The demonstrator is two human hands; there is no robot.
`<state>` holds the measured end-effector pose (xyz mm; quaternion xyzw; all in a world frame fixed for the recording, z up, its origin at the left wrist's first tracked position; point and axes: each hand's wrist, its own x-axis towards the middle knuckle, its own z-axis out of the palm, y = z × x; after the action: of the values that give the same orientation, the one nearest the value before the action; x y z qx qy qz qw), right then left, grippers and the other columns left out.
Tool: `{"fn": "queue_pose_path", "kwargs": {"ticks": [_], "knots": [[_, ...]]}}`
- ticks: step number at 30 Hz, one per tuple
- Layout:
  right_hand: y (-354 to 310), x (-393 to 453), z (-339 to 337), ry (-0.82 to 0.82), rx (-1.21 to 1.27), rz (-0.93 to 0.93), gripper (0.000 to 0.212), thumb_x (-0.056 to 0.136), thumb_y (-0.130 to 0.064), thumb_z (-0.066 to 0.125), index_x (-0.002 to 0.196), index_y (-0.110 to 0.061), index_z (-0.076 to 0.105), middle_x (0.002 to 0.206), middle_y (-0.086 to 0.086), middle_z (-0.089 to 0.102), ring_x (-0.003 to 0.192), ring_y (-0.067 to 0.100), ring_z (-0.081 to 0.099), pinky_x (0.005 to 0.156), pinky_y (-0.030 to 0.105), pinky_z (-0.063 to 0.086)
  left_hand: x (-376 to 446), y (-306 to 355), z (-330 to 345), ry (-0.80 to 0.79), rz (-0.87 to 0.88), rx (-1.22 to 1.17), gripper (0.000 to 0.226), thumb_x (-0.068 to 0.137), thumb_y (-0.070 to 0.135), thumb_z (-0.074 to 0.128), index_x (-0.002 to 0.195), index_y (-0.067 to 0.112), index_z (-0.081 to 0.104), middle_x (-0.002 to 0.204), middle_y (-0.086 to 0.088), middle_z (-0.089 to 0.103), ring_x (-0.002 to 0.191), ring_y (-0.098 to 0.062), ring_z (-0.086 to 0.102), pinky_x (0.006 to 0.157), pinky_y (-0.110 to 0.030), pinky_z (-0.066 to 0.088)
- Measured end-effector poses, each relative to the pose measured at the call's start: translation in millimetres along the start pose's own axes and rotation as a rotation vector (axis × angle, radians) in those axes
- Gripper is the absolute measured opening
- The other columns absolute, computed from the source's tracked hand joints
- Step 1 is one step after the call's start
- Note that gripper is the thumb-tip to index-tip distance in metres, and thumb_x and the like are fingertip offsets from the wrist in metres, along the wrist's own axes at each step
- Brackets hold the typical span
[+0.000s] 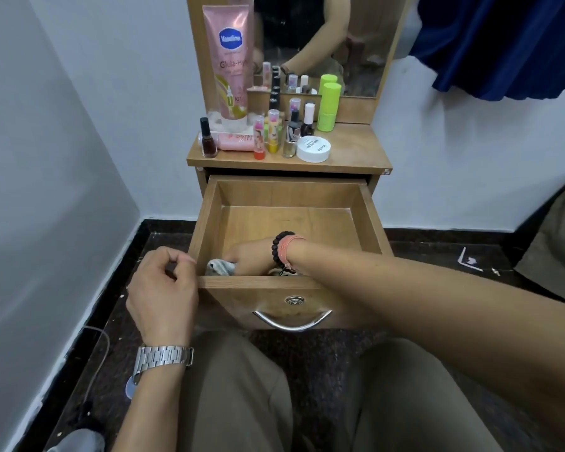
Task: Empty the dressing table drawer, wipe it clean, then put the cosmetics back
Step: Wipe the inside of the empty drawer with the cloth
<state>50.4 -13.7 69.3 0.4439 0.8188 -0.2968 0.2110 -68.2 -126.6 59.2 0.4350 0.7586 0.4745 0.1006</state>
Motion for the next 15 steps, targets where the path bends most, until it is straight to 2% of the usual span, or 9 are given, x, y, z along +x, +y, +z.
{"fn": "queue_pose_path", "kwargs": {"ticks": [1,3,5,6,7,9,11,13,15], "knots": [[3.5,-15.4,-4.0,-0.038,-0.078,0.02,0.02,0.096,-0.009,0.043,0.104,-0.008,0.062,0.11,0.015,0.064,0.09,0.024,0.054,0.066,0.026,0.046,0.4,0.4,-0.1,-0.004,-0.001,-0.007,0.015,0.083,0.015,0.056,0.072,0.022,0.063,0.08,0.003,0.064,0.076,-0.02,0.055,0.069,-0.035,0.043],[28.9,-30.4,-13.7,-0.126,-0.451,0.168,0.038,0.103,-0.016,0.036,0.137,-0.005,0.048,0.144,0.012,0.047,0.112,0.02,0.051,0.094,0.023,0.044,0.6,0.7,-0.8,-0.013,-0.011,-0.009,0.015,0.084,0.016,0.055,0.072,0.02,0.063,0.08,0.002,0.064,0.076,-0.022,0.055,0.071,-0.037,0.044],[41.8,-75.8,-32.8,-0.139,-0.876,0.24,0.043,0.103,-0.02,0.039,0.144,-0.006,0.035,0.154,0.006,0.034,0.131,0.015,0.04,0.11,0.021,0.021,0.3,2.0,-1.7,-0.017,-0.021,-0.011,0.015,0.085,0.016,0.054,0.072,0.019,0.062,0.079,0.002,0.063,0.074,-0.021,0.054,0.071,-0.036,0.043],[82.1,-67.3,-31.5,-0.189,-0.988,0.279,0.043,0.102,-0.021,0.041,0.143,-0.006,0.037,0.153,0.006,0.033,0.135,0.017,0.037,0.111,0.023,0.024,-0.1,2.7,-1.9,-0.015,-0.027,-0.014,0.015,0.085,0.016,0.054,0.072,0.019,0.062,0.079,0.002,0.063,0.074,-0.021,0.053,0.071,-0.036,0.042],[111.0,-63.2,-31.7,-0.176,-0.898,0.34,0.042,0.1,-0.022,0.045,0.14,-0.008,0.043,0.15,0.006,0.037,0.132,0.021,0.042,0.111,0.028,0.032,-0.7,3.5,-2.0,-0.012,-0.032,-0.016,0.015,0.085,0.016,0.054,0.072,0.019,0.062,0.079,0.002,0.063,0.074,-0.021,0.053,0.072,-0.036,0.042],[133.3,-65.5,-33.8,-0.126,-0.6,0.42,0.03,0.086,-0.028,0.063,0.115,-0.021,0.064,0.129,0.003,0.061,0.094,0.022,0.064,0.094,0.04,0.053,-1.1,4.2,-2.0,-0.005,-0.037,-0.017,0.015,0.085,0.016,0.054,0.072,0.019,0.062,0.079,0.002,0.063,0.075,-0.022,0.053,0.073,-0.038,0.044],[136.1,-66.9,-36.0,-0.228,-0.221,0.24,0.018,0.084,-0.03,0.068,0.094,-0.015,0.066,0.084,-0.003,0.073,0.057,0.009,0.061,0.06,0.025,0.057,-0.6,4.6,-1.6,-0.002,-0.047,-0.021,0.015,0.084,0.015,0.054,0.072,0.02,0.062,0.08,0.003,0.063,0.076,-0.022,0.053,0.073,-0.039,0.044],[109.5,-80.0,-28.8,-0.306,0.04,0.022,0.043,0.09,-0.042,0.063,0.111,-0.003,0.062,0.084,-0.006,0.067,0.061,0.008,0.058,0.059,0.021,0.052,-0.3,5.1,-1.5,-0.002,-0.059,-0.03,0.015,0.083,0.015,0.054,0.072,0.02,0.062,0.081,0.003,0.064,0.076,-0.022,0.053,0.074,-0.039,0.045],[100.3,-57.3,-3.5,-0.281,0.25,-0.14,0.051,0.092,-0.049,0.055,0.119,-0.006,0.057,0.107,0.0,0.065,0.086,0.013,0.063,0.081,0.027,0.054,-0.4,5.4,-1.6,-0.001,-0.053,-0.026,0.016,0.083,0.014,0.054,0.073,0.02,0.063,0.081,0.003,0.063,0.077,-0.022,0.053,0.074,-0.038,0.044]]}}
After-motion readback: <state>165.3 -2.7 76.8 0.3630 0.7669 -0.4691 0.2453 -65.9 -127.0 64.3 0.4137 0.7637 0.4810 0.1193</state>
